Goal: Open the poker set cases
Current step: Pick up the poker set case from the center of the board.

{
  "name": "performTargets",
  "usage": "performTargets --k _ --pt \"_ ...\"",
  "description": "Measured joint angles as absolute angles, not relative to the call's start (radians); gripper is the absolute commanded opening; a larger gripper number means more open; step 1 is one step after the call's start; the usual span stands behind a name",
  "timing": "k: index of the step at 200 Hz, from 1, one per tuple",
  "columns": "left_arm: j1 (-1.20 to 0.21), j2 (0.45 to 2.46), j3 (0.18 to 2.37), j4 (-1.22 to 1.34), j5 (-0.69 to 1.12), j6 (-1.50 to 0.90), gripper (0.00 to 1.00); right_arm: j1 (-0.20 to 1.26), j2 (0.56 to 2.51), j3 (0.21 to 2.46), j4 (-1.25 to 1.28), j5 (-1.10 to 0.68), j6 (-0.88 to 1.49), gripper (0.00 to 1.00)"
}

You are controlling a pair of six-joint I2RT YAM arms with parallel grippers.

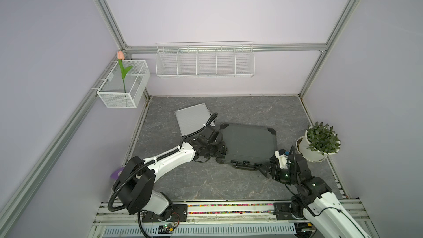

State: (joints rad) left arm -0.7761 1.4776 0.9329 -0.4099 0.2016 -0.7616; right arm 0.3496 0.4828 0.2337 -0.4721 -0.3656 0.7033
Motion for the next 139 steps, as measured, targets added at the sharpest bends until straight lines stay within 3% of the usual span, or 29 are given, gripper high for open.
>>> performTargets --k 57,139 --pt "-0.775 1.476 0.899 -0.324 0.184 -0.862 0.72 0.35 0.381 0.109 -0.246 -0.372 0.776 0.95" --pt "-0.825 1.494 0.898 -0.276 0.237 -0.889 0.73 0.352 0.482 0.065 -0.042 -0.379 0.797 0.94"
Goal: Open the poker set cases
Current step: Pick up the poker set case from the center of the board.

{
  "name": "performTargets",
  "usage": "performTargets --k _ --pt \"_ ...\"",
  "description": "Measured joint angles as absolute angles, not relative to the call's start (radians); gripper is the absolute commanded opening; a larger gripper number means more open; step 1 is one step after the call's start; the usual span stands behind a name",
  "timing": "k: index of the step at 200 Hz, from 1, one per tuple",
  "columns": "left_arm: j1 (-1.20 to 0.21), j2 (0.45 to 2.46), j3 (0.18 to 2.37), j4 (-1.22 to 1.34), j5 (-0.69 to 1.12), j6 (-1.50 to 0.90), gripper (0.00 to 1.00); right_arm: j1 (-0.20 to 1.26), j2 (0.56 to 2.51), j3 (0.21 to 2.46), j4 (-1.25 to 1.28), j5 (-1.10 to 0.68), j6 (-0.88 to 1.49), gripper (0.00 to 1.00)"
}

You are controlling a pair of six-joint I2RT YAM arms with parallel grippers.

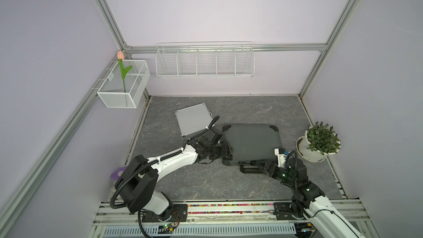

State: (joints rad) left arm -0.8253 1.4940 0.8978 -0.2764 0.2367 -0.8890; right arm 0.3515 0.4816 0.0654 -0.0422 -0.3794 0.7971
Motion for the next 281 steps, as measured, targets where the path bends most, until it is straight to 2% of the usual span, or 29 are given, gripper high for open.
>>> performTargets --k 59,76,100,141,195,232,281 --pt "-0.834 1.434 0.926 -0.424 0.145 -0.788 0.75 0.351 0.43 0.065 -0.072 -0.4 0.821 0.85" --pt "-0.833 1.409 0.943 -0.453 0.105 -0.75 0.75 0.351 0.368 0.065 -0.107 -0.402 0.849 0.78" --pt "-0.833 1.379 0.975 -0.49 0.029 -0.675 0.75 0.35 0.318 0.067 -0.118 -0.382 0.897 0.73" --pt "-0.833 1.301 0.984 -0.498 -0.114 -0.522 0.75 0.351 0.292 0.067 -0.119 -0.39 0.95 0.7" --pt "-0.838 1.153 0.868 -0.369 -0.187 -0.311 0.74 0.355 0.366 0.08 -0.149 -0.415 0.957 0.66" --pt "-0.894 1.071 0.749 -0.231 -0.181 -0.138 0.72 0.355 0.431 0.097 -0.169 -0.422 0.949 0.64" --pt "-1.001 1.058 0.699 -0.104 -0.158 0.11 0.71 0.355 0.458 0.118 -0.194 -0.429 0.941 0.49"
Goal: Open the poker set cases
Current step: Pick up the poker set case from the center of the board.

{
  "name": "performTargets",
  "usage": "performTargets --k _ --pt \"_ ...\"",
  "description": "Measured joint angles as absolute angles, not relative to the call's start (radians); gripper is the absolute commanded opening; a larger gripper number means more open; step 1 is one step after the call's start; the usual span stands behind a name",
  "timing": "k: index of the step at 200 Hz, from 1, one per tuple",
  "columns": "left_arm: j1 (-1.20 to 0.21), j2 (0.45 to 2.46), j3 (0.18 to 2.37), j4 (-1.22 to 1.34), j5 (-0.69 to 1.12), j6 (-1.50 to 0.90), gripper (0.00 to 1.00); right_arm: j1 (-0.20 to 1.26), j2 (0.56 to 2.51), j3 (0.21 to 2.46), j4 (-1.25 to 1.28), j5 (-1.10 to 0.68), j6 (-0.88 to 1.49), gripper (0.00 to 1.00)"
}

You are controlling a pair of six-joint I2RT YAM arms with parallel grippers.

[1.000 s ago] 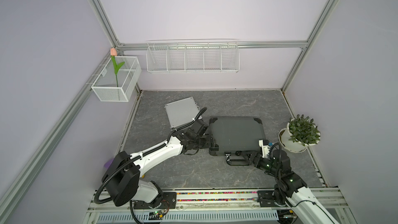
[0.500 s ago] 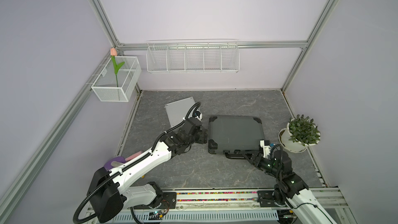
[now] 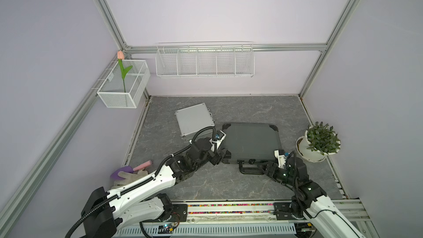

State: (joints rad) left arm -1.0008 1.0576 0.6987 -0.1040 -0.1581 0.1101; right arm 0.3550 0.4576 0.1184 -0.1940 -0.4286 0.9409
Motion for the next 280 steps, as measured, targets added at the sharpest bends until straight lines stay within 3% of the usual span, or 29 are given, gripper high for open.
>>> performTargets --k 38,133,196,280 --pt "-1.163 1.113 0.641 0.027 -0.182 0.389 0.71 0.355 0.458 0.128 -0.217 -0.426 0.939 0.4" --pt "-1.315 1.374 0.55 0.317 -0.209 0.836 0.65 0.354 0.465 0.167 -0.293 -0.374 0.955 0.11" --pt "-1.376 1.591 0.535 0.52 -0.29 0.959 0.59 0.354 0.464 0.175 -0.305 -0.362 0.977 0.07" --pt "-1.437 1.949 0.587 1.046 -0.526 1.147 0.51 0.354 0.452 0.177 -0.316 -0.363 0.977 0.07"
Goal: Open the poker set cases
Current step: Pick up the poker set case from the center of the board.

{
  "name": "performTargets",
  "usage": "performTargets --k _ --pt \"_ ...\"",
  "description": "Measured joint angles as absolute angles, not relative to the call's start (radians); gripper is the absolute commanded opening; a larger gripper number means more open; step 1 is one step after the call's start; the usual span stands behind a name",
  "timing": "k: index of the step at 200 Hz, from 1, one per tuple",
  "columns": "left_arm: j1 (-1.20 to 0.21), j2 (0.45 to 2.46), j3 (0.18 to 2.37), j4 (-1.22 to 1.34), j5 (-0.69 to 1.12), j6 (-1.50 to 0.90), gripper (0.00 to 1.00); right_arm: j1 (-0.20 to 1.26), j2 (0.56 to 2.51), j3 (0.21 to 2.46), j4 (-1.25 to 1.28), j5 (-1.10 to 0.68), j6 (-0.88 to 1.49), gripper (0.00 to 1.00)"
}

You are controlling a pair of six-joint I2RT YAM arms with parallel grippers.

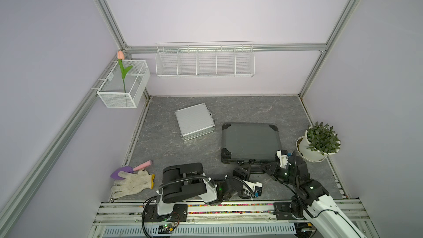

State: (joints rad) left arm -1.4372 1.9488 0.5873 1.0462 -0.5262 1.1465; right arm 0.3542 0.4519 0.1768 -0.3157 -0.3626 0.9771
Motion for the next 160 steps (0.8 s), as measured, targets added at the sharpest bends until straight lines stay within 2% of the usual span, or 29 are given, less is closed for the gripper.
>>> performTargets --k 35,76,125,160 --pt "-1.451 1.967 0.608 1.058 -0.548 1.156 0.5 0.347 0.408 0.177 -0.356 -0.359 0.989 0.07" --pt "-1.46 1.94 0.64 0.957 -0.549 1.1 0.5 0.347 0.371 0.178 -0.396 -0.36 1.003 0.07" --pt "-1.447 1.803 0.661 0.726 -0.439 0.921 0.49 0.347 0.395 0.194 -0.403 -0.36 1.014 0.08" --pt "-1.408 1.771 0.662 0.7 -0.385 0.816 0.49 0.347 0.417 0.205 -0.408 -0.36 1.015 0.08"
